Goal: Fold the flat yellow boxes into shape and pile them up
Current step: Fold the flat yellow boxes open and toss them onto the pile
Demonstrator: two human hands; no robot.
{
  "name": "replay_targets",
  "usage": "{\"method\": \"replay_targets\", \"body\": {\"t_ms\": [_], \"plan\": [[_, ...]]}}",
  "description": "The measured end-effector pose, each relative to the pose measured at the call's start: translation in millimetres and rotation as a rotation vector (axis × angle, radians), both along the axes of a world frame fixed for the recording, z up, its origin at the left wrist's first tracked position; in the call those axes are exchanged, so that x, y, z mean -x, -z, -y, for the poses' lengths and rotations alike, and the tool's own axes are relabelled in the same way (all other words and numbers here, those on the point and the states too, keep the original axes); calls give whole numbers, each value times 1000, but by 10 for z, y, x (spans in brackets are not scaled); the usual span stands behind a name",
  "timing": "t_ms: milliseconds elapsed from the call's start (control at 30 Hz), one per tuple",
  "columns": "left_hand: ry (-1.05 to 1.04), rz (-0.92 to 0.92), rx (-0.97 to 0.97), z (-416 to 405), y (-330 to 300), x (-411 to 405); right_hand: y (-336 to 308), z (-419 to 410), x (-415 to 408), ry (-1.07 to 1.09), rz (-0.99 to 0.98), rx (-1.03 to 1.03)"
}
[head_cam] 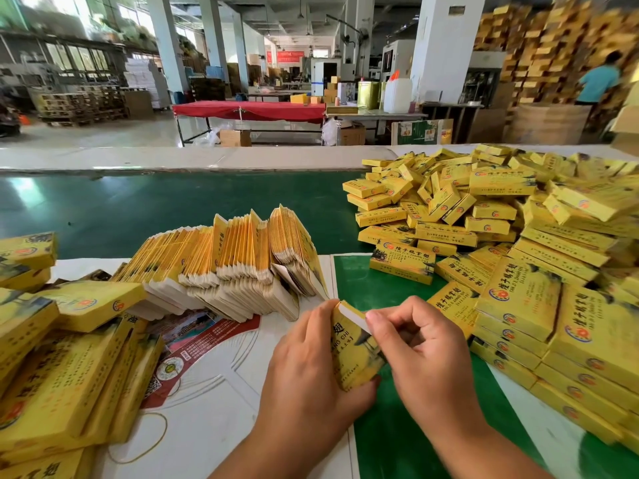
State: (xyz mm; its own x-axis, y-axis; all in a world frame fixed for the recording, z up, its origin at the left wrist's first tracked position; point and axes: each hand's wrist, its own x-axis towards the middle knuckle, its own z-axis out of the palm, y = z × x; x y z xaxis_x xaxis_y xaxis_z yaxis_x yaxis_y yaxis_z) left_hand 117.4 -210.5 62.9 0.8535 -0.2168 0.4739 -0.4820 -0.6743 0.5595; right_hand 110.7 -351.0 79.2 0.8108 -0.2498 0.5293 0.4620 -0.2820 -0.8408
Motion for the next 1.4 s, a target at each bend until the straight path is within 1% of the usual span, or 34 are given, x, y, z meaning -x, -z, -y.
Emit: {"method": "replay_targets", "body": {"t_ms": [233, 533, 733, 900, 967, 1033, 1100, 1233, 1333, 1400], "plan": [[4, -18, -30, -49, -43, 0, -37, 34, -10, 20, -23, 27], [-42, -22, -124, 3, -31, 5, -17, 38, -33, -67, -102, 8], [-27, 22, -140, 18, -25, 18, -24, 64, -45, -90, -104, 16], [26, 54, -165, 59, -50, 57, -14, 114, -103, -18, -172, 39], [29, 81, -174, 62, -53, 54, -14, 136, -98, -61, -162, 43], [22, 89, -140, 41, -56, 40, -21, 149, -73, -130, -129, 44], [3, 86, -65, -2, -50, 18, -23, 149, -50, -173, -71, 83], [-35, 81, 49, -56, -53, 2, -36, 109, -29, -189, 32, 219], [-45, 105, 126, -59, -67, 1, -41, 81, -24, -193, 98, 274], [-52, 121, 160, -49, -65, -8, -32, 62, -18, -184, 112, 267]]}}
